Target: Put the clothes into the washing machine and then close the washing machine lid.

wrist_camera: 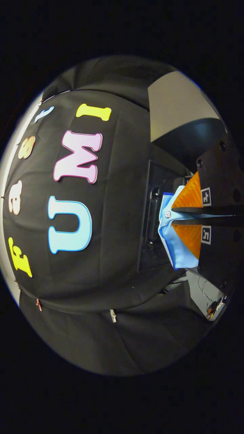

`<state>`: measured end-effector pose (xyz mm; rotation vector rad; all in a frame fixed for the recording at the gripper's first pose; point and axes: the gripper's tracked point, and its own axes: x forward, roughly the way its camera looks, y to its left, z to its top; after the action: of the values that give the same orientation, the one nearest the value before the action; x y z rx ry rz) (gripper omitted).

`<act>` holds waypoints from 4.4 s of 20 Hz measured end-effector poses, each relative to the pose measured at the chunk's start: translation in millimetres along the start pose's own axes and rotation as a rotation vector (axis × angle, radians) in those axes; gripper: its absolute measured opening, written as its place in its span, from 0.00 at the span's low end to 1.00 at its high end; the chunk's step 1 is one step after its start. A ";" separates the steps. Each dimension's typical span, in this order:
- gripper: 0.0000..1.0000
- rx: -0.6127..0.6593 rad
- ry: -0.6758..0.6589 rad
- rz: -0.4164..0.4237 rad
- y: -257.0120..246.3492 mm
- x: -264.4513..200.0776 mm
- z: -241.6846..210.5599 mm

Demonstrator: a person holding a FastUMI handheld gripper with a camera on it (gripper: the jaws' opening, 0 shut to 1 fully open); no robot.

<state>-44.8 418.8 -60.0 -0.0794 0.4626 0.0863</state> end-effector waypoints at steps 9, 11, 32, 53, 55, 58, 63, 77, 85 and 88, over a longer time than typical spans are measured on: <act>0.06 0.003 0.182 -0.045 11.1 83.2 -130.3; 0.06 0.015 0.224 -0.055 12.6 95.9 -158.2; 0.70 0.002 0.492 -0.090 9.8 136.0 -276.9; 0.98 0.095 0.101 -0.075 -1.5 92.2 -88.4; 0.98 0.097 0.067 -0.077 -4.4 91.6 -60.2; 0.98 0.085 0.024 -0.084 -6.0 90.1 -18.8; 0.98 0.038 -0.034 -0.096 -6.3 107.4 47.6; 0.99 0.125 0.060 -0.078 -2.7 174.1 41.4; 1.00 0.122 0.033 -0.110 -4.2 168.2 39.2; 1.00 0.135 -0.008 -0.121 -2.6 166.0 40.7</act>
<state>121.4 430.8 -98.0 0.0256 0.4533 -0.0632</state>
